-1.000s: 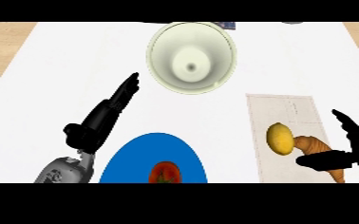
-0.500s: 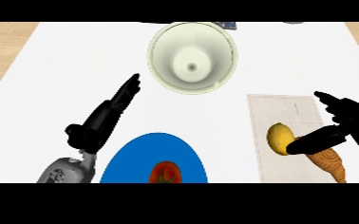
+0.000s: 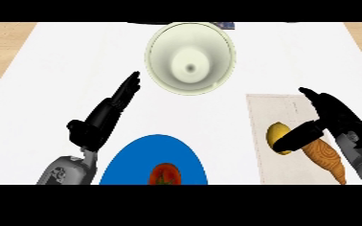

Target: Pick the lemon from the placemat and place it in the bowl

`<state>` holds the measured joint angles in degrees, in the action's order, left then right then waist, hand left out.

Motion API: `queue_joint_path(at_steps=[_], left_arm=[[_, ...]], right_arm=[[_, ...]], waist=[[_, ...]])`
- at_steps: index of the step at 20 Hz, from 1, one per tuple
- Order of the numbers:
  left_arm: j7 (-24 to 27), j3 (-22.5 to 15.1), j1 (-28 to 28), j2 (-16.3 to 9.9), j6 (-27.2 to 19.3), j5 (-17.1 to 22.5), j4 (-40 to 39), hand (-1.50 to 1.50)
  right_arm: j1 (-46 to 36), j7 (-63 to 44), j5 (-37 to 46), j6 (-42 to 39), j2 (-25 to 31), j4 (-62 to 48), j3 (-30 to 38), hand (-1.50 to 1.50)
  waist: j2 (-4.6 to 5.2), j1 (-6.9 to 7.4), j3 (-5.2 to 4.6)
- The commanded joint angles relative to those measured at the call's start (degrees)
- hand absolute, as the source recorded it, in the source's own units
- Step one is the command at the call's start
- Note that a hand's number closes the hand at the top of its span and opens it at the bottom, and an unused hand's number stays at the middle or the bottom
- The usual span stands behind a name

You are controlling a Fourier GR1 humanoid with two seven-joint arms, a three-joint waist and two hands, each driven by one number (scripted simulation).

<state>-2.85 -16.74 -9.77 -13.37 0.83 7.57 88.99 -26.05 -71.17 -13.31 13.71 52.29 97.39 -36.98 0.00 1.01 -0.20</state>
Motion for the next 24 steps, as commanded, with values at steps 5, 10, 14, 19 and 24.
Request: queue_joint_path(at_steps=[5, 10, 14, 19, 24], left_arm=[[0.45, 0.22, 0.74, -0.07, 0.67, -0.96, -0.17, 0.0], [-1.33, 1.5, -0.6, 0.22, 0.93, 0.26, 0.27, 0.0], [-0.12, 1.35, 1.77, -0.08, 1.25, -0.11, 1.18, 0.0], [0.82, 1.48, 1.62, 0.72, 1.67, -0.17, 0.81, 0.0], [1.21, 3.05, -0.71, 0.69, 2.46, -0.2, -2.55, 0.0]], right_arm=[[-3.69, -14.03, 7.08, 3.5, -2.13, -1.64, -3.81, -1.5], [-4.58, -14.03, 10.47, 3.02, -3.44, -6.09, -6.25, -1.5], [-0.86, -14.03, 12.73, 4.56, -4.28, -6.0, -7.54, -1.5], [2.55, -13.28, 12.82, 4.53, -3.46, -5.48, -6.03, -1.5], [3.1, -11.35, 15.78, 6.27, -10.21, -11.18, -7.33, -1.5]], waist=[[-0.13, -0.63, 0.01], [-0.1, -0.42, -0.04], [-0.34, -0.87, 0.01], [-0.3, -1.53, 0.09], [0.09, -1.16, 0.11]])
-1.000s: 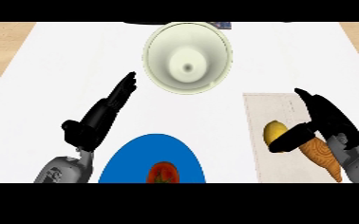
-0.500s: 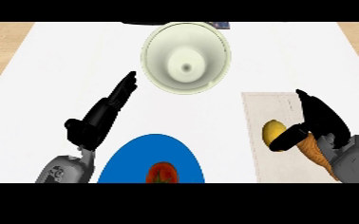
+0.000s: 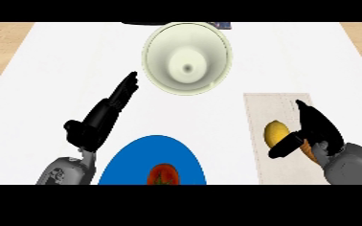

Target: Pick the lemon from the placemat and place it in the bowl

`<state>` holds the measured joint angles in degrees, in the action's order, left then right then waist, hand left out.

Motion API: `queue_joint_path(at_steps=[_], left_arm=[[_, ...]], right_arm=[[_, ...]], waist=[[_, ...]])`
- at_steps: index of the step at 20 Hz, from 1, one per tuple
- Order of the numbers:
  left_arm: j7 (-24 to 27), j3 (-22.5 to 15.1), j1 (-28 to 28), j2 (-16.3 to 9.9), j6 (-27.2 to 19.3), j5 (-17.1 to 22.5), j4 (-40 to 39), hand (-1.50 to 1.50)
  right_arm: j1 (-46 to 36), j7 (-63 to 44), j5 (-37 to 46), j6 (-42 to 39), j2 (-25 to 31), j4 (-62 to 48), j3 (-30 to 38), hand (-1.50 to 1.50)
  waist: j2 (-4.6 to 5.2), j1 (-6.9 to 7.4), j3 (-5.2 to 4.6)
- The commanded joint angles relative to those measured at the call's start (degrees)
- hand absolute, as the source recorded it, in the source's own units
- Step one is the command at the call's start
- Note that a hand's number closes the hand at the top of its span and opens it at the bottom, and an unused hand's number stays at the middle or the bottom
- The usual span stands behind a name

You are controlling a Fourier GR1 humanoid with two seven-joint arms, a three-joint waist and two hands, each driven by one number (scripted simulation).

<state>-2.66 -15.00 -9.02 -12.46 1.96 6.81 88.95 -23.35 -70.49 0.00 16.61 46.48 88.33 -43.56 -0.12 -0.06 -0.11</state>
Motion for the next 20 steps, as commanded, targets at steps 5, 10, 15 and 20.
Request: queue_joint_path(at_steps=[5, 10, 15, 20], left_arm=[[-1.09, 1.83, 0.27, -1.12, 2.18, 0.93, 0.64, 0.0], [0.09, -0.38, -0.47, 3.39, -0.66, -2.98, -0.97, 0.0], [-1.55, 2.19, 2.69, -0.67, 3.68, 0.27, 4.59, 0.0], [-1.67, 4.42, 0.5, -0.51, 4.05, 0.26, 0.88, 0.0]], right_arm=[[1.94, -9.0, 2.4, 1.65, -2.81, -2.21, 3.09, -1.5], [3.57, -3.41, 8.49, 2.3, -6.96, -4.45, 4.22, 1.5], [1.35, -3.52, 14.06, 2.86, -9.68, -8.31, 5.36, 1.5], [2.24, -5.43, 18.71, 2.51, -10.86, -6.57, 6.31, 1.5]], waist=[[0.04, -0.07, 0.06], [0.1, -0.08, 0.09], [0.07, 0.63, 0.09], [0.11, 0.23, 0.07]])
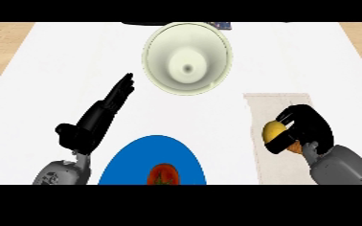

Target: Pick the lemon from the placemat and place it in the bowl

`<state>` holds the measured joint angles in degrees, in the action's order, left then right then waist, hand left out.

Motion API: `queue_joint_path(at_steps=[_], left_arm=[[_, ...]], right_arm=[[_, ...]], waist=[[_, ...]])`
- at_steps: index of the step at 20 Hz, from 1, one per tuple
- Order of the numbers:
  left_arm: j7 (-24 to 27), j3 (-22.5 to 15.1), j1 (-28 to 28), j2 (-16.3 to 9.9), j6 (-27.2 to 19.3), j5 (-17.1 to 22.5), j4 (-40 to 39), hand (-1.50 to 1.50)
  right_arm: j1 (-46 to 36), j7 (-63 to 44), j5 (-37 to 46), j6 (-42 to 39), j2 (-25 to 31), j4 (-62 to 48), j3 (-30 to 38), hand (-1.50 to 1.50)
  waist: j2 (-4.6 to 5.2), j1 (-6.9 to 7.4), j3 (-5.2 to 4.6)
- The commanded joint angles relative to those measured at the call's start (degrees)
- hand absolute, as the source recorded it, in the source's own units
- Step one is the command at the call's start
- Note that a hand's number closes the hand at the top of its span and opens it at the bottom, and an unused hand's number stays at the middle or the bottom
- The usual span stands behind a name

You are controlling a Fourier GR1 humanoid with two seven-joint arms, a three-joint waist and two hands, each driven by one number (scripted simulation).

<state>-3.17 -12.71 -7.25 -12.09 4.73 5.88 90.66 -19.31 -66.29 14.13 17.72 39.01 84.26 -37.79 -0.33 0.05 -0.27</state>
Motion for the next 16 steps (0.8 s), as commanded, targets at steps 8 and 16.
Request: queue_joint_path(at_steps=[8, 16], left_arm=[[-0.77, -4.79, -5.27, 3.49, 2.42, -1.16, -0.29, 0.0], [-1.25, -4.31, -5.55, 4.1, 1.99, -1.17, -2.51, 0.0]], right_arm=[[-22.39, -6.07, 9.88, -9.06, -22.39, -7.43, -9.69, 1.5], [-43.14, -13.93, 21.79, -10.09, -35.81, -28.6, -10.26, 1.5]], waist=[[2.33, 10.85, -0.24], [1.31, 8.67, -0.23]])
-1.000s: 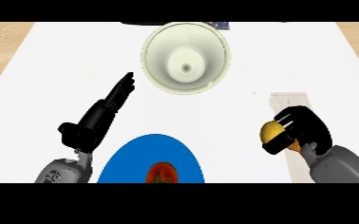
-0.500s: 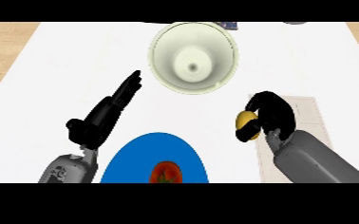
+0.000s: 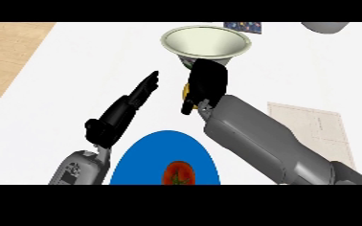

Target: Pick the lemon from the placemat and place it in the bowl

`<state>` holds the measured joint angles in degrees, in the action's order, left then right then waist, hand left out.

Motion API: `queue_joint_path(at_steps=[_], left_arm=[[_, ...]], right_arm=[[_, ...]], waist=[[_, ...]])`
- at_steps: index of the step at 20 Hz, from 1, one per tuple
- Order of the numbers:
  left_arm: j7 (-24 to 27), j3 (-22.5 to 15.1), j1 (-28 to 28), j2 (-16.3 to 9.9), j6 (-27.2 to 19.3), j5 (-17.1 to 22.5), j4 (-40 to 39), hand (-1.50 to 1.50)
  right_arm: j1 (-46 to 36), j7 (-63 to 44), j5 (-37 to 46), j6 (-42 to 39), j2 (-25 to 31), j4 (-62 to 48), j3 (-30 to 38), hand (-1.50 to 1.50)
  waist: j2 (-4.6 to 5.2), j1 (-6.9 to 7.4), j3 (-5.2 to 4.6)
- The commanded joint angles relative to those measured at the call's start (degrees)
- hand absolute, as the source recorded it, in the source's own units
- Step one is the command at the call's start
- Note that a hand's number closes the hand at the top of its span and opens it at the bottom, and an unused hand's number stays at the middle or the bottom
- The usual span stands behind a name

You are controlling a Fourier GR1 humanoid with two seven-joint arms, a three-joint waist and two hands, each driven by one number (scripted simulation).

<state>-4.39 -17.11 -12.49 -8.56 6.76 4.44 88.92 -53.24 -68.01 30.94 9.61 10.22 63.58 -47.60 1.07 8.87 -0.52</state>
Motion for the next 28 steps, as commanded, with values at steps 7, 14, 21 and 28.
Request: queue_joint_path(at_steps=[7, 14, 21, 28], left_arm=[[-0.7, 0.87, -1.69, 0.41, -0.3, -0.05, -1.58, 0.0], [-0.08, 1.49, -1.41, 0.07, -0.98, -0.85, -1.29, 0.0], [0.28, 3.05, 0.4, -1.23, -0.54, -0.18, -0.25, 0.0], [-0.39, 2.84, -0.06, -0.59, -1.25, -1.21, 0.24, 0.0]], right_arm=[[-24.21, -13.25, 13.76, 7.63, -10.05, -15.36, 5.92, 1.5], [-28.92, -13.81, 16.1, 10.75, -10.15, -24.39, 11.47, 1.5], [-29.33, -12.24, 21.24, 11.04, -10.17, -34.87, 11.05, 1.5], [-27.43, -9.65, 23.46, 12.41, -10.18, -41.55, 11.19, 1.5]], waist=[[-0.46, -1.81, 0.24], [-0.16, -3.0, 0.28], [-0.51, -5.05, 0.39], [-0.32, -5.4, 0.44]])
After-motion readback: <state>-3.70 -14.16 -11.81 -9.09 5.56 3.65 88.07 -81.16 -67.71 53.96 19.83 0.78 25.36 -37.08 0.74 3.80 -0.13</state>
